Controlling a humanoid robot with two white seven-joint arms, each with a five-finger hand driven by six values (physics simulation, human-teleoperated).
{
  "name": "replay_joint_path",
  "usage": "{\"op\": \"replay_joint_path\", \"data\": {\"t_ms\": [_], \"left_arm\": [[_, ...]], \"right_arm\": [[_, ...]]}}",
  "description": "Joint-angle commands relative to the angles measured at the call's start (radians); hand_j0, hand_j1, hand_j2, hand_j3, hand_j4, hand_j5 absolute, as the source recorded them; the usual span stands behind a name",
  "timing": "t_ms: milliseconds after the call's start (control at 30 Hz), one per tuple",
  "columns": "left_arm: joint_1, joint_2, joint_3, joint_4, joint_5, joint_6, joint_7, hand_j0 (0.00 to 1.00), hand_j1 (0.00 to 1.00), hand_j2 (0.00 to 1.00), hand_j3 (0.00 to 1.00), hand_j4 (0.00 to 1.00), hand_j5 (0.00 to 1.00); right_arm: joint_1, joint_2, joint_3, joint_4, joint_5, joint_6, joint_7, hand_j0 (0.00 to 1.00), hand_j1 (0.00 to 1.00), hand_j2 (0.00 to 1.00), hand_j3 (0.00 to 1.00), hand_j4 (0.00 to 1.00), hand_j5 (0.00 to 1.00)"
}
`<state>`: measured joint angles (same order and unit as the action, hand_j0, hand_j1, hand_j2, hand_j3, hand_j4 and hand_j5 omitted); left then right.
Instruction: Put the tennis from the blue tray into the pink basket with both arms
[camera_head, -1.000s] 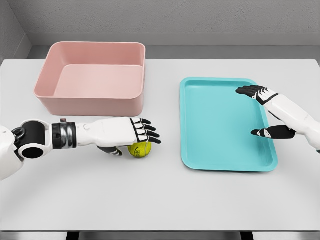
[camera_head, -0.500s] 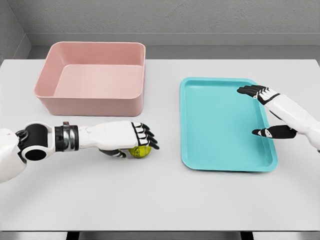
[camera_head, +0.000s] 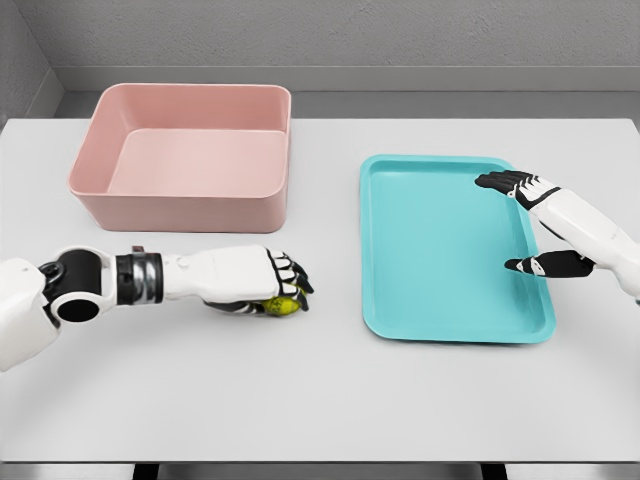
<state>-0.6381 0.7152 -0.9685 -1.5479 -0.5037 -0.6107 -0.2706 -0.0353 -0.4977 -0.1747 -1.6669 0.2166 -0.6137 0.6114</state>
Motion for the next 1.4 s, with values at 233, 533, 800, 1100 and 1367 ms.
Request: {"op": "replay_joint_path", "data": {"t_ms": [233,533,800,1100,1367], "left_arm": [[-0.002,0.007,0.002,-0.011,0.008,0.0,-0.009,0.59,0.59,0.59,0.59,0.59,0.59],[-0.021,0.07,0.014,-0.083,0.047,0.0,-0.009,0.59,0.59,0.59,0.59,0.59,0.59],[-0.043,0.104,0.036,-0.126,0.074,0.0,-0.009,0.59,0.59,0.59,0.59,0.59,0.59],[-0.054,0.132,0.102,-0.124,0.088,0.0,-0.009,0.59,0.59,0.59,0.59,0.59,0.59],[-0.058,0.132,0.163,-0.109,0.09,0.0,-0.009,0.59,0.59,0.59,0.59,0.59,0.59]], "right_arm": [[0.0,-0.001,0.0,-0.001,-0.008,0.003,0.0,1.0,1.0,1.0,1.0,1.0,1.0],[0.0,-0.001,0.0,0.001,-0.008,0.003,0.0,1.0,1.0,1.0,1.0,1.0,1.0],[0.002,-0.001,0.0,0.001,-0.008,0.003,0.0,1.0,1.0,1.0,1.0,1.0,1.0],[0.002,-0.002,0.0,0.001,-0.008,0.003,0.0,1.0,1.0,1.0,1.0,1.0,1.0],[0.003,-0.002,0.0,0.001,-0.008,0.003,0.0,1.0,1.0,1.0,1.0,1.0,1.0]]}}
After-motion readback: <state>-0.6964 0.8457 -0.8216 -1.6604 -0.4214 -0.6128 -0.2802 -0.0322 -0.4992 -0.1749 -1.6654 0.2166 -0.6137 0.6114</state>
